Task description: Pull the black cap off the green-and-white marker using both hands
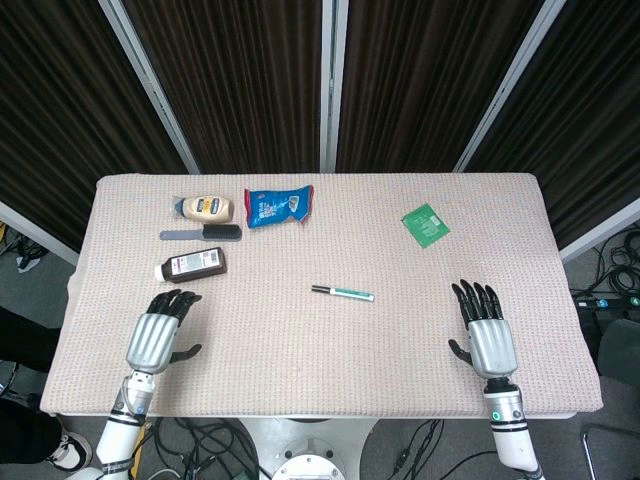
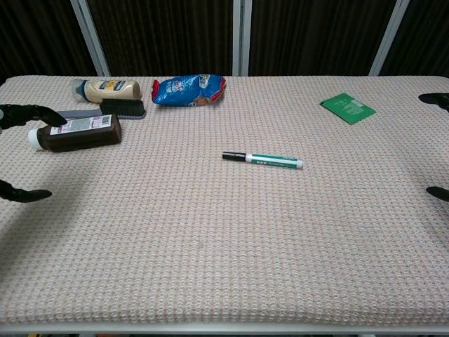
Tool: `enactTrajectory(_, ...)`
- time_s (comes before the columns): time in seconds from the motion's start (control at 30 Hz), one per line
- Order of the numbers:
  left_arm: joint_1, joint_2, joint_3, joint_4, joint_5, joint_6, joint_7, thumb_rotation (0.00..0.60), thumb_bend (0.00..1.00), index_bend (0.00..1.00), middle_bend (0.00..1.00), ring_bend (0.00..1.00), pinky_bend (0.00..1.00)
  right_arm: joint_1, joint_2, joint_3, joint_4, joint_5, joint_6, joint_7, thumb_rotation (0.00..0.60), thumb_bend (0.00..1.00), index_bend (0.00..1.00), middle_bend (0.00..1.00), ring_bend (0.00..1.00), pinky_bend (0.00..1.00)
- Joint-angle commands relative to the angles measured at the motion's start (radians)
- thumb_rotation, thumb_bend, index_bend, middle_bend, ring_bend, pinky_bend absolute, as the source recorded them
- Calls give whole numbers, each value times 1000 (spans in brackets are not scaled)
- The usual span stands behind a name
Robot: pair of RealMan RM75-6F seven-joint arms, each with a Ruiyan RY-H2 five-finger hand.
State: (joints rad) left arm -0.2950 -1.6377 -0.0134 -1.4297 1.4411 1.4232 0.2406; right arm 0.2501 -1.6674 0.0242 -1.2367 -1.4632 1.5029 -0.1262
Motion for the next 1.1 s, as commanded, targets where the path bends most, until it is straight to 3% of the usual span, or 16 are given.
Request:
enactTrajectory(0.03, 3, 1, 1, -2, 4, -2, 7, 600, 61, 204, 198, 142, 183, 1, 2, 2, -5, -7, -8, -4, 600, 36, 0, 52, 0, 0)
enactTrajectory(0.33, -6, 13, -21, -22, -5, -37, 17, 600, 61, 204, 199, 142, 182, 26, 25, 40, -100, -9, -51, -31, 600, 42, 1, 105, 0, 0)
enactTrajectory(0.47, -16, 20, -33, -42, -1, -46, 27, 600, 62, 204, 202, 142, 183, 84, 52, 103, -214, 66, -158, -136, 600, 85, 124, 225, 3, 0)
enactTrajectory(0.6, -14, 22, -32, -55, 7, -43, 32, 600, 62, 204, 202, 142, 182, 166, 66, 189, -340, 188, -271, -299, 600, 124, 246, 313, 80, 36)
enactTrajectory(0.77, -11, 23, -29, -58, 2, -57, 18, 600, 61, 204, 202, 142, 182, 275, 23, 288, -404, 387, -353, -514, 600, 191, 344, 416, 181, 116)
enactTrajectory(0.9, -11, 31, -28, -64, -1, -70, 1, 600, 61, 204, 202, 142, 182, 376, -53, 343, -372, 563, -356, -696, 600, 224, 385, 431, 204, 150)
enactTrajectory(1.1, -7, 42, -23, -53, 0, -82, -39, 600, 61, 205, 202, 142, 182, 464, -173, 365, -298, 712, -311, -802, 600, 240, 415, 413, 198, 86)
